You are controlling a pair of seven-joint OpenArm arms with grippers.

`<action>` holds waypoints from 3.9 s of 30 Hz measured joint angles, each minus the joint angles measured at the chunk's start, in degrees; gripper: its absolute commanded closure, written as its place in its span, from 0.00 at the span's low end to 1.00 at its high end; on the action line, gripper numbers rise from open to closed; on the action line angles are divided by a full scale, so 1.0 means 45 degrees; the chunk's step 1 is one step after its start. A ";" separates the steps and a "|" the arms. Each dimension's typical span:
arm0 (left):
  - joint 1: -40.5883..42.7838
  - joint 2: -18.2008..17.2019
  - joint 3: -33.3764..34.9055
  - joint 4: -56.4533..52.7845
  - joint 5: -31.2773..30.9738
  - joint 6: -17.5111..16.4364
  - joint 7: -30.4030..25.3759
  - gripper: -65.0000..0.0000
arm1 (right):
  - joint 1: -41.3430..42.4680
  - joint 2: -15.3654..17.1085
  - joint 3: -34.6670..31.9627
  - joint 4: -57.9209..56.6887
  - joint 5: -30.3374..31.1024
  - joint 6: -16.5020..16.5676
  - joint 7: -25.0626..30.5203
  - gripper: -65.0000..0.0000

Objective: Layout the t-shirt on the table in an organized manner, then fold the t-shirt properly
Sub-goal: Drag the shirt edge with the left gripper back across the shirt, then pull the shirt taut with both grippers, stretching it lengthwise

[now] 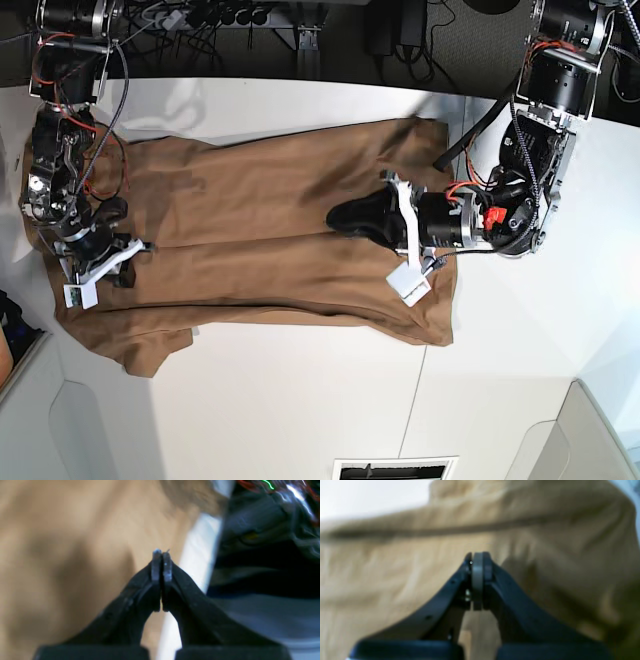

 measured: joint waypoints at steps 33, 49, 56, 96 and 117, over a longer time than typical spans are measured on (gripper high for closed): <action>-0.3483 0.4872 0.0427 -0.7480 0.8495 0.1729 -0.7883 1.00 | -0.5756 -0.1564 0.0024 0.4697 0.1209 0.0573 -0.1326 1.00; -0.4794 0.3453 0.0432 -0.7019 0.6951 0.1987 -0.4129 1.00 | -0.4629 -0.1622 0.1010 0.4770 0.0792 0.0554 -0.1224 1.00; -0.3026 0.0947 0.0423 -0.4391 0.5668 0.1404 -0.3769 1.00 | -0.2429 -0.1506 0.1729 0.4265 -0.0379 0.0500 -0.1195 1.00; -0.1219 -0.1651 -0.1161 -0.2506 0.3551 -0.0039 -0.3813 0.99 | 0.0403 -0.0005 0.2317 0.0821 0.0568 0.0476 -0.1923 1.00; 0.4823 -0.2764 -0.6674 -0.1073 -0.2603 0.0015 0.1515 0.55 | -0.8097 0.0029 0.9170 0.5887 0.5945 0.1579 -0.4483 0.66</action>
